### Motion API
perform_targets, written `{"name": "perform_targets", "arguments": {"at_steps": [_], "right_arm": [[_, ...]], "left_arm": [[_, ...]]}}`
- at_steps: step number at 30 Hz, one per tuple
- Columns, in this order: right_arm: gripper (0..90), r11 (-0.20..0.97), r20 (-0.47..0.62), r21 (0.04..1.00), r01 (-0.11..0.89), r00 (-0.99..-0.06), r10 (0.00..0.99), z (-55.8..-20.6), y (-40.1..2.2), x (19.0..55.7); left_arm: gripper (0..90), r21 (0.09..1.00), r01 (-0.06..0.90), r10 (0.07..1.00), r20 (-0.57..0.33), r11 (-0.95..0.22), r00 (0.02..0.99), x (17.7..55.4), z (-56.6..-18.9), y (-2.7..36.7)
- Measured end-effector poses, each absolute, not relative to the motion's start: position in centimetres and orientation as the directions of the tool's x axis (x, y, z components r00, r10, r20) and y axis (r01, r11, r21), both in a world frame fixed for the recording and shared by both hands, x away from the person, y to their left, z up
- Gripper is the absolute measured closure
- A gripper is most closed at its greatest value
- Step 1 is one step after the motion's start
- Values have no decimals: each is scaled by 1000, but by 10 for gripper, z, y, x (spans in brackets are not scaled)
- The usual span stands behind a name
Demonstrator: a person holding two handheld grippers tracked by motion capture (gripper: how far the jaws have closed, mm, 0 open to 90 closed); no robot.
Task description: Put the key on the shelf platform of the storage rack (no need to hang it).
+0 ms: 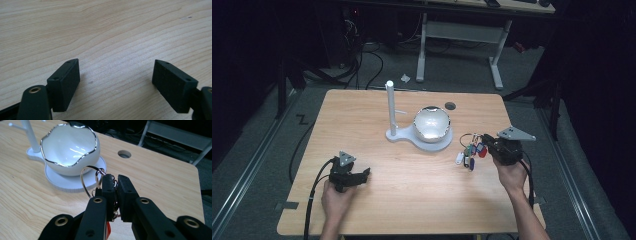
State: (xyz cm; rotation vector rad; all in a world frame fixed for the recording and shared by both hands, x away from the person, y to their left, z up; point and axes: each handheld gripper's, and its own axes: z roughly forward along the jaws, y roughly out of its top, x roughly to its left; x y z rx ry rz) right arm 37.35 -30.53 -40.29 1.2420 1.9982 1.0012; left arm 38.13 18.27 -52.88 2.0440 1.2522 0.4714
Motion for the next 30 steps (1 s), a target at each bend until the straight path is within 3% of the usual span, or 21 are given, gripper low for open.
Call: {"name": "perform_targets", "arguments": {"at_steps": [30], "right_arm": [[852, 333, -104, 853, 402, -494, 863, -340, -287, 392]], "left_arm": [[227, 713, 633, 881, -45, -302, 470, 381, -529, 183]]}}
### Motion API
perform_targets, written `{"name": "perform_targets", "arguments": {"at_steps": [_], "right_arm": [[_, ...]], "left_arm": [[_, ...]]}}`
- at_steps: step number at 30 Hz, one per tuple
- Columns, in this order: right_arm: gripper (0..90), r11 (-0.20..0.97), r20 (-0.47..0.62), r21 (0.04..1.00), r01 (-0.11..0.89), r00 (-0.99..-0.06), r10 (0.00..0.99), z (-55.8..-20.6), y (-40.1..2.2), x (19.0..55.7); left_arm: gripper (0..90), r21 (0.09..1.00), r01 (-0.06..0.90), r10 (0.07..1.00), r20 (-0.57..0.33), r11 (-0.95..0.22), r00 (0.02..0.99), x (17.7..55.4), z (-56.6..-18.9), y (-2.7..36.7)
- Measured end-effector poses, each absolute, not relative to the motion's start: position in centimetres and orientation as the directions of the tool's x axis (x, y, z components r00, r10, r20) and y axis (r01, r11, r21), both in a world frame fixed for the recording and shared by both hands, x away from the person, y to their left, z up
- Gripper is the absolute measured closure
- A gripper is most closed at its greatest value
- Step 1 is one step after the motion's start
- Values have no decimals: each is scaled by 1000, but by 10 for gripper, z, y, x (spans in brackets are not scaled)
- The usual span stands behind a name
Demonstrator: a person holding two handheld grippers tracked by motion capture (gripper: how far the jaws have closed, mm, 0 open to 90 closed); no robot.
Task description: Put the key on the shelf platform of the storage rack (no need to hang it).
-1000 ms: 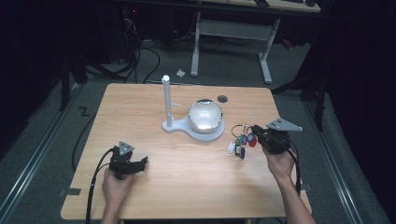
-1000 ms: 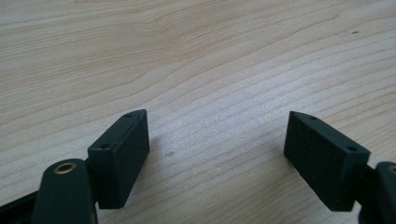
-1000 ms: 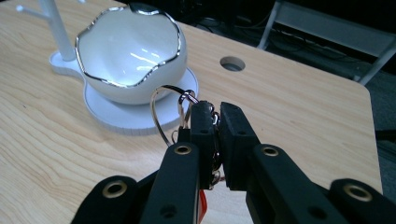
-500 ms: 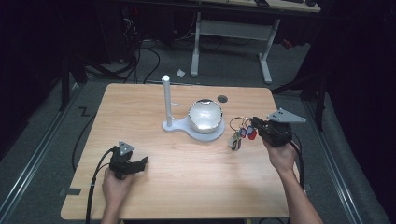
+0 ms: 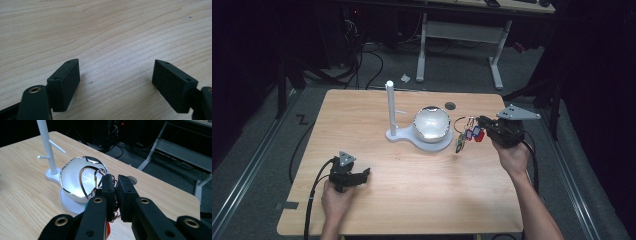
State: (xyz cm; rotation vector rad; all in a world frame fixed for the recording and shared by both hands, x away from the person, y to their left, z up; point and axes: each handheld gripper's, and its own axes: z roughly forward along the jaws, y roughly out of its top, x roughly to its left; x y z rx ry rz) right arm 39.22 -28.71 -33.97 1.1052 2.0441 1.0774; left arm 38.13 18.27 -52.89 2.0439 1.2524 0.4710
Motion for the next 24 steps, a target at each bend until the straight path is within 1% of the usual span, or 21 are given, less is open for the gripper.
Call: {"name": "perform_targets", "arguments": {"at_steps": [6, 13, 24], "right_arm": [[852, 338, -100, 852, 401, -508, 856, -332, -284, 396], [852, 320, -68, 853, 413, -521, 851, -324, -285, 402], [851, 318, -52, 859, 401, -551, 833, -307, -277, 410]], "left_arm": [[227, 713, 633, 881, -45, -302, 470, 381, -529, 183], [227, 713, 633, 881, -45, -302, 470, 381, -529, 183], [227, 713, 633, 881, -44, -302, 470, 381, -529, 183]]}}
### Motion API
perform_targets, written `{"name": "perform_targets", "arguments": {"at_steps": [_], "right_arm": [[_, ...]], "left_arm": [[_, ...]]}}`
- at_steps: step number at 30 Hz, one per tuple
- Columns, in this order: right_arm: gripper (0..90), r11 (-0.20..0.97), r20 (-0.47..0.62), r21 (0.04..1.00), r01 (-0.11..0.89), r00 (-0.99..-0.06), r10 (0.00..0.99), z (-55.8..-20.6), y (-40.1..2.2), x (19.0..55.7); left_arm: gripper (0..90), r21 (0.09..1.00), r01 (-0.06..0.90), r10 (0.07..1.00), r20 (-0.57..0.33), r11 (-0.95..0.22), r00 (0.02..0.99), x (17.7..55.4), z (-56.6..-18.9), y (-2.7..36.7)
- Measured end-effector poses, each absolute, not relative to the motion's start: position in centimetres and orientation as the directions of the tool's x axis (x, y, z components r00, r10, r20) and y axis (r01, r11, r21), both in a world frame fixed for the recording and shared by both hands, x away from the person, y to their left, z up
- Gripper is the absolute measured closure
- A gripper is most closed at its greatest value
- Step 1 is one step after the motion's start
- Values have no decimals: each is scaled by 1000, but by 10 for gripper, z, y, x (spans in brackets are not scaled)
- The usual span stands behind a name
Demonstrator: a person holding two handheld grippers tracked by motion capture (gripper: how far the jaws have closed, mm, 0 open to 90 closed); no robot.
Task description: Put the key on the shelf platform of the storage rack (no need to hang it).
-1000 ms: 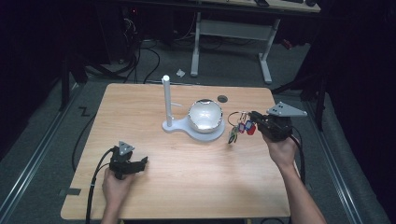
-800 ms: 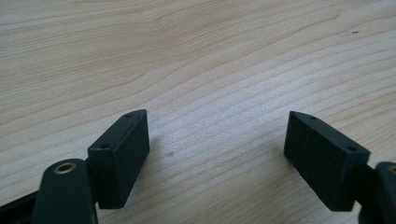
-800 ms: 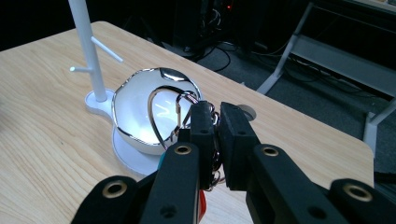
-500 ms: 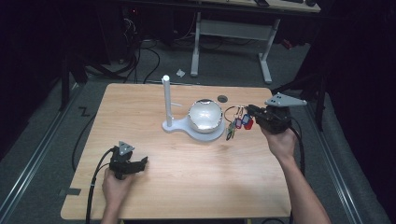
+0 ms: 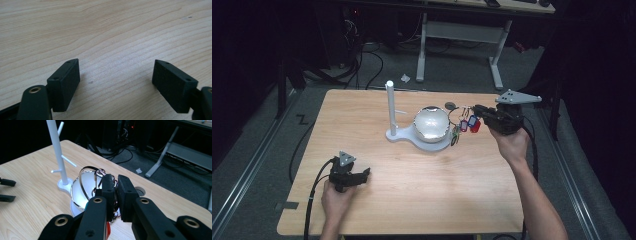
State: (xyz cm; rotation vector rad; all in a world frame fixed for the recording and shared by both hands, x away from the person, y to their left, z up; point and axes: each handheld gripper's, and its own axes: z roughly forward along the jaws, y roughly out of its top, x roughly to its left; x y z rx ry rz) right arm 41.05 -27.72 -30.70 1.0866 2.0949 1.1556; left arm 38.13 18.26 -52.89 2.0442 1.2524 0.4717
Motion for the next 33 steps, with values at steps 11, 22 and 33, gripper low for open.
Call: {"name": "perform_targets", "arguments": {"at_steps": [11, 22, 33], "right_arm": [[851, 305, -25, 870, 389, -581, 814, -292, -267, 426], [851, 321, -24, 859, 399, -595, 803, -292, -249, 446], [850, 321, -11, 844, 429, -585, 811, -307, -233, 467]], "left_arm": [[228, 713, 633, 882, -44, -302, 470, 381, -529, 183], [227, 713, 633, 881, -44, -302, 470, 381, -529, 183], [227, 712, 634, 881, -44, -302, 470, 381, -529, 183]]}}
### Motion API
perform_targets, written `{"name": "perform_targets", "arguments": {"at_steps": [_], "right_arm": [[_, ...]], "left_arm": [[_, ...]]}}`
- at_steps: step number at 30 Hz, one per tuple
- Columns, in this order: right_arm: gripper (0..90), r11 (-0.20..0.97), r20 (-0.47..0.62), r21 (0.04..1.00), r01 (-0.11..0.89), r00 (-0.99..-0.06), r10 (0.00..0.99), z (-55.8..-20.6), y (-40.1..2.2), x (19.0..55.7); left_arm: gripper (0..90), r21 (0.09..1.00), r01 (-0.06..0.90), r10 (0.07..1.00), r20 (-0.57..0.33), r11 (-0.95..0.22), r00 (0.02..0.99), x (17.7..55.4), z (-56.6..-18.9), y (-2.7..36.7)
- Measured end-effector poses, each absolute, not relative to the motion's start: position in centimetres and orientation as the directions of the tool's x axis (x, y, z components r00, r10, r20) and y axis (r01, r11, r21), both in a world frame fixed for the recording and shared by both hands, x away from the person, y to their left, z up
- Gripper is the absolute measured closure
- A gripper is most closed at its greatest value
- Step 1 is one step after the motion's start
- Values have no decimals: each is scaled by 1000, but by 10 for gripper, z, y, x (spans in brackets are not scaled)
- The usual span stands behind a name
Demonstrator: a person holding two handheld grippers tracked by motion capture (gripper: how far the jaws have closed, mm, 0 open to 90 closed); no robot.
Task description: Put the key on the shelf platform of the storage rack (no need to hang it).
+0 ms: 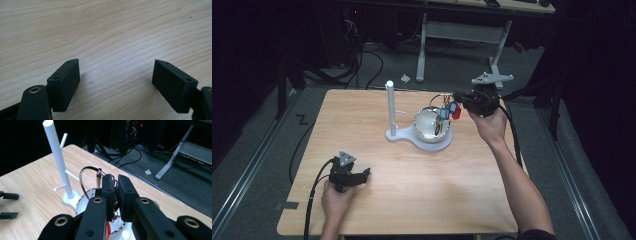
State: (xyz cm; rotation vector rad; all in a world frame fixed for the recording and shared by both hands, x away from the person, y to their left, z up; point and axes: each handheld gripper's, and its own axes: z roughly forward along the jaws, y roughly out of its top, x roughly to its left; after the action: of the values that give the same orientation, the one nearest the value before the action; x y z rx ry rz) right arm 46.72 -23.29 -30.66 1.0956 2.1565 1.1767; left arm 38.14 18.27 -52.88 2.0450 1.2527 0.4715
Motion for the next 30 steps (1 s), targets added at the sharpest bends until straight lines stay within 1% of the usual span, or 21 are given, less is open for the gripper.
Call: {"name": "perform_targets", "arguments": {"at_steps": [8, 12, 19, 30], "right_arm": [[860, 324, -4, 832, 450, -580, 815, -321, -223, 478], [885, 351, -21, 814, 463, -581, 814, -329, -217, 483], [887, 354, -5, 797, 489, -581, 814, -346, -213, 490], [886, 359, 2, 792, 494, -590, 808, -363, -199, 498]], "left_arm": [[227, 713, 633, 882, -45, -301, 470, 381, -529, 183], [227, 713, 633, 881, -44, -302, 470, 381, -529, 183], [227, 713, 633, 882, -45, -301, 470, 381, -529, 183], [227, 714, 633, 882, -46, -300, 470, 381, -529, 183]]}}
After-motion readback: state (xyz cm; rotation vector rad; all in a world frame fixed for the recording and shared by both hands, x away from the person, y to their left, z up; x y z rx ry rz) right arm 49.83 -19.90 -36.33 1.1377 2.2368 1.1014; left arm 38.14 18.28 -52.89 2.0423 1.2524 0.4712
